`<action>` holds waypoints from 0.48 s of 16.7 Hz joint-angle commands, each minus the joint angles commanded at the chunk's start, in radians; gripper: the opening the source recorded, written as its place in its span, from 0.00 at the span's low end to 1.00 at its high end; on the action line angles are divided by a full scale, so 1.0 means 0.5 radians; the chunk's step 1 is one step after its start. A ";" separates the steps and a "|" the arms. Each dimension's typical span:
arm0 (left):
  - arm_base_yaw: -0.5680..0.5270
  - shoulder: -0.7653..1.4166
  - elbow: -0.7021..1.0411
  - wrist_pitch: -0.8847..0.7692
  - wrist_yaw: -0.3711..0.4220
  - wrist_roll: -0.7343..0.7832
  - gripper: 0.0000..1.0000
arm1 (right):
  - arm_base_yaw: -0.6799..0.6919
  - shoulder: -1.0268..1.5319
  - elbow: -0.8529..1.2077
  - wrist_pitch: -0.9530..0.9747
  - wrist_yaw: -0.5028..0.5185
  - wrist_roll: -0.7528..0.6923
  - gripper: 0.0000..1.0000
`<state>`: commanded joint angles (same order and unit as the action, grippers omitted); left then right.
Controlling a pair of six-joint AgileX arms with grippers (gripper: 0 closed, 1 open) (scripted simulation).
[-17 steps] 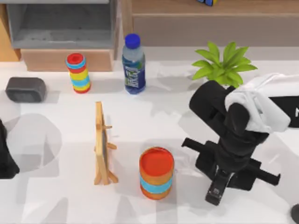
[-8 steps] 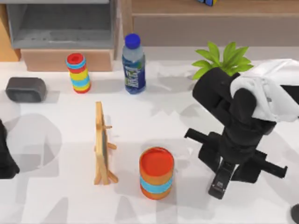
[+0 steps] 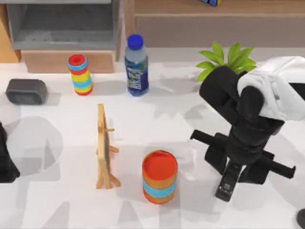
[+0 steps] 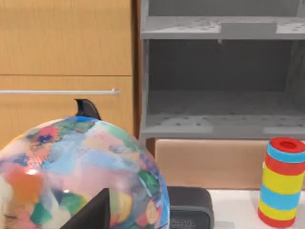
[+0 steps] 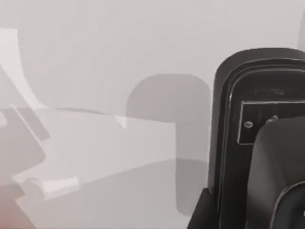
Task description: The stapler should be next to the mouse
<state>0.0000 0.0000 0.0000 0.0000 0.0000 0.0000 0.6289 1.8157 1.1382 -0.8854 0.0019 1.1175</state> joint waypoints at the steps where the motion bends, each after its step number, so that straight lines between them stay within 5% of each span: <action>1: 0.000 0.000 0.000 0.000 0.000 0.000 1.00 | -0.046 0.007 0.015 -0.012 0.002 -0.060 0.00; 8: 0.000 0.000 0.000 0.000 0.000 0.000 1.00 | -0.481 0.054 0.120 -0.121 0.019 -0.961 0.00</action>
<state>0.0000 0.0000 0.0000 0.0000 0.0000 0.0000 0.3882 1.8429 1.1983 -0.9460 0.0116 0.6368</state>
